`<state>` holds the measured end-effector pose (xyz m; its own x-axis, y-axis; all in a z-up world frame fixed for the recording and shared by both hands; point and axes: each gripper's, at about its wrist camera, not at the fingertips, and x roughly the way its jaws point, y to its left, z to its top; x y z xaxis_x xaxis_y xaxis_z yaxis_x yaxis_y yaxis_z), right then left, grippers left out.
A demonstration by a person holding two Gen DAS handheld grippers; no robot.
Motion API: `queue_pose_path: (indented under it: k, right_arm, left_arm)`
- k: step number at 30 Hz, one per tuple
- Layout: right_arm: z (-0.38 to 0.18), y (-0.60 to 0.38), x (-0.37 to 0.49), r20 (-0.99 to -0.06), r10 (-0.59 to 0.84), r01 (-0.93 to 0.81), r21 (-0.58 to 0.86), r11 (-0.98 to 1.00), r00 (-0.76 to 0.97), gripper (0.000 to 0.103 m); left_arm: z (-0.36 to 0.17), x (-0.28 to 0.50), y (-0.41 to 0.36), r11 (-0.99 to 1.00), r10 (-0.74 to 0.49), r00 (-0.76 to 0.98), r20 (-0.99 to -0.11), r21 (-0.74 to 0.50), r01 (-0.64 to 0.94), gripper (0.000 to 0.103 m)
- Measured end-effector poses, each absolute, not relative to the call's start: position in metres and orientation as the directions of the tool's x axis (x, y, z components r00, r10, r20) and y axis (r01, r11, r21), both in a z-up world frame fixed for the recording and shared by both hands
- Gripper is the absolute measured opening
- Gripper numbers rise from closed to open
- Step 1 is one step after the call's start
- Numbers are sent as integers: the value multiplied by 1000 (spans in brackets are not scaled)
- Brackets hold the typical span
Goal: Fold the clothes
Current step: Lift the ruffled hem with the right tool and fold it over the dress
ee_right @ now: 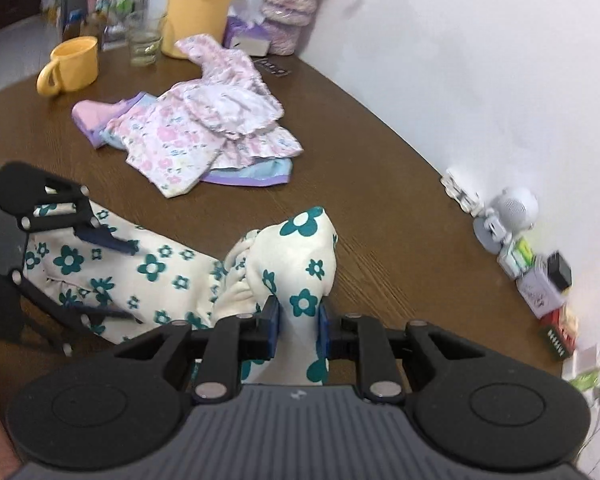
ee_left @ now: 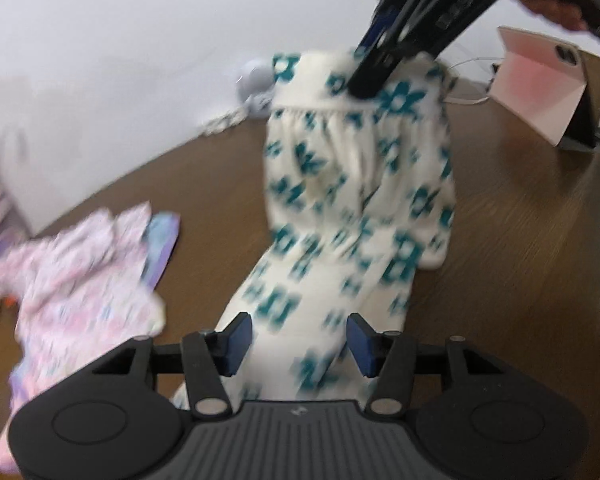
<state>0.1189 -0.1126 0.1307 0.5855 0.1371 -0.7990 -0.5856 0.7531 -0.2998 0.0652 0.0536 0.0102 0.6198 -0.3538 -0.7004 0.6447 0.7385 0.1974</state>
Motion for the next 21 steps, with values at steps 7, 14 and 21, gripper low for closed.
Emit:
queue_pose_path:
  k: [7, 14, 21]
  right_arm:
    - [123, -52, 108, -814, 147, -634, -309, 709, 562, 19]
    - [84, -8, 105, -846, 146, -673, -290, 680, 513, 19]
    - [60, 6, 105, -851, 186, -686, -247, 685, 492, 20]
  left_arm:
    - [-7, 62, 68, 748, -417, 581, -699, 99, 656, 50]
    - [1, 45, 83, 742, -476, 581, -659, 54, 669, 51]
    - [19, 13, 115, 792, -470, 643, -604, 34, 610, 51]
